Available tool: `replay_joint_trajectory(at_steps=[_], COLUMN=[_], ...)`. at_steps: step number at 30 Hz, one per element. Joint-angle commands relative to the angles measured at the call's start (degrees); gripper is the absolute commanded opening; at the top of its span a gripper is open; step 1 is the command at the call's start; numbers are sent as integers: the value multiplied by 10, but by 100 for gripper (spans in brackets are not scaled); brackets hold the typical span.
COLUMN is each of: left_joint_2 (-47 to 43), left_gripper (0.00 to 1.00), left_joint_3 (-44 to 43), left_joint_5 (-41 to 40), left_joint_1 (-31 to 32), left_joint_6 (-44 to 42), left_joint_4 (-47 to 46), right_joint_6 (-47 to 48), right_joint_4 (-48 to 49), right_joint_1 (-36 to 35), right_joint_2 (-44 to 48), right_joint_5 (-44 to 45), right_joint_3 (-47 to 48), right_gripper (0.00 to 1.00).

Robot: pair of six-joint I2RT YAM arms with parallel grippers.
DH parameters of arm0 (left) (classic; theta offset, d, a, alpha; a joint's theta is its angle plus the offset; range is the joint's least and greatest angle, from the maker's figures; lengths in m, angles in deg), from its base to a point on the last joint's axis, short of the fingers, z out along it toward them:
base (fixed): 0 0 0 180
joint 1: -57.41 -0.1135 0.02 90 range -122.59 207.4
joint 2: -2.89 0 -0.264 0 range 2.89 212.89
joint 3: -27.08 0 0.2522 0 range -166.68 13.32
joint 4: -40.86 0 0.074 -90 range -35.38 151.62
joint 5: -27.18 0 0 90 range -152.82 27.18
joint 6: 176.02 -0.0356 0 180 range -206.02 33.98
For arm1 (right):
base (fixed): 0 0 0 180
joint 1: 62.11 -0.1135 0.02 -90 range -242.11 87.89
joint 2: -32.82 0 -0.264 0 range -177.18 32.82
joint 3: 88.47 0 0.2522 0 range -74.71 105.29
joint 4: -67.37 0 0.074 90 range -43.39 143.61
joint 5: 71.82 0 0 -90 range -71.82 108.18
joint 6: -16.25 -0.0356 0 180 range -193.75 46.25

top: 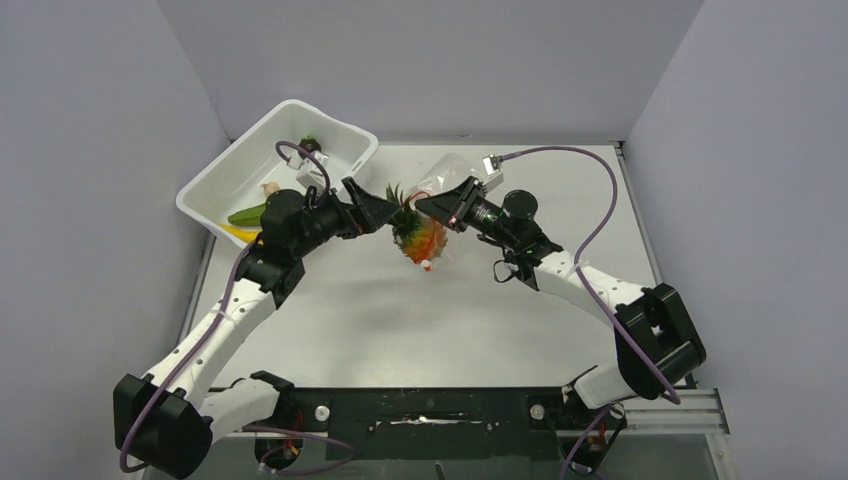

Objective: Place the food in the zip-top bag and seal the zipper
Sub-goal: Place the fake fruit in the zipper food storage bag.

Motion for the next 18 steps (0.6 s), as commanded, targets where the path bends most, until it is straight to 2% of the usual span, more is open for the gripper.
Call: replay_joint_trajectory(at_steps=[1, 4, 10, 12, 18], left_joint_2=[-10, -25, -69, -86, -127], left_gripper=[98, 94, 75, 69, 39], left_joint_3=[-52, -57, -24, -5, 69], left_joint_5=[50, 49, 2, 7, 60], left_joint_1=[-16, -35, -65, -71, -74], left_joint_6=[-29, -44, -66, -60, 30], left_joint_4=[33, 73, 144, 144, 69], right_joint_6=[-7, -13, -21, -23, -25], right_joint_4=[47, 48, 48, 45, 37], right_joint_1=[9, 15, 24, 28, 32], right_joint_2=[34, 38, 44, 47, 60], right_joint_5=[-7, -8, -11, -14, -13], right_joint_3=[-4, -6, 2, 5, 16], right_gripper=[0, 0, 0, 0, 0])
